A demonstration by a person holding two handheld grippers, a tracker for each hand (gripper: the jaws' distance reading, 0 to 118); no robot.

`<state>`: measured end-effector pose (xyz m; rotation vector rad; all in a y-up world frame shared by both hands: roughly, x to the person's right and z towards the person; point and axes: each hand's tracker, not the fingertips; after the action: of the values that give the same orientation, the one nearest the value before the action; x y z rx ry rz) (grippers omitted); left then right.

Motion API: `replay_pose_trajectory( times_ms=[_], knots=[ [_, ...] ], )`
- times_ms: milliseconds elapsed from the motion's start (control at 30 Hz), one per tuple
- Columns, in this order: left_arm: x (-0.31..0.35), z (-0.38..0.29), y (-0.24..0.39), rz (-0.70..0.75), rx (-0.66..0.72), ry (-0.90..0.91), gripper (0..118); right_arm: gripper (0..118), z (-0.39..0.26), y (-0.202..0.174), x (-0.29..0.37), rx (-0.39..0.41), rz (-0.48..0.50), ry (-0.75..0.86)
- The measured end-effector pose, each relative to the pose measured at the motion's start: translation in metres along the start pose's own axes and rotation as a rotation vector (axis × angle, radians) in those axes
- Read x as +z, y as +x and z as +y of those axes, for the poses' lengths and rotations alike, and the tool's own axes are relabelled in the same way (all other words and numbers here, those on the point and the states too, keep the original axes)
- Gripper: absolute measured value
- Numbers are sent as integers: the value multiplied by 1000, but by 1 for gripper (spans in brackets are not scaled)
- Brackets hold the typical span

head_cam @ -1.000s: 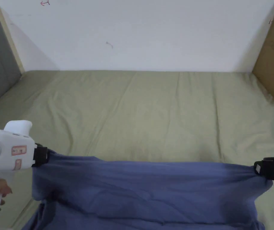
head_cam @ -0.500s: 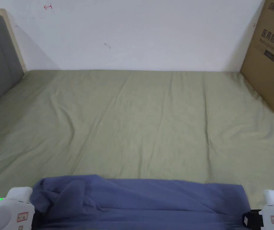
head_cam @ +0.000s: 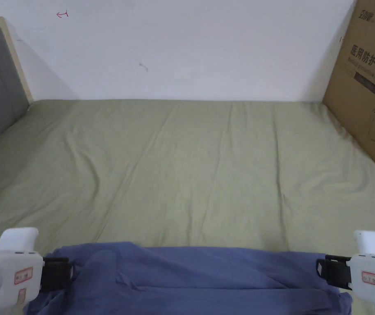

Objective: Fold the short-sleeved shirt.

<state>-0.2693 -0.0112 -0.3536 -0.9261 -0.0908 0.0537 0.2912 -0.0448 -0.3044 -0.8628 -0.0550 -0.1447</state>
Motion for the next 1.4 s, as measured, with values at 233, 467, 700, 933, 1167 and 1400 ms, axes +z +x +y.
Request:
replay_pose_trajectory(
  times_ms=[233, 467, 700, 933, 1167, 1400],
  knots=[
    [6, -10, 18, -6, -21, 22, 0, 0, -3, -61, 4, 27, 66, 144],
    [1, -22, -1, -22, 46, -3, 0, 0, -11, -115, 8, 74, -15, 334],
    [7, -24, -39, -121, 198, 16, 0, 0, 5, -155, 29, 136, -72, 553],
    [-29, -28, -88, -295, 375, -24, 21, 0, 14, -176, 24, 127, -100, 599],
    [-81, -28, -111, -537, 479, -99, 116, 0, 21, -183, 11, 112, -94, 509],
    [-117, -27, -113, -633, 560, -130, 118, 0, 27, -180, 1, 64, -65, 452]
  ],
)
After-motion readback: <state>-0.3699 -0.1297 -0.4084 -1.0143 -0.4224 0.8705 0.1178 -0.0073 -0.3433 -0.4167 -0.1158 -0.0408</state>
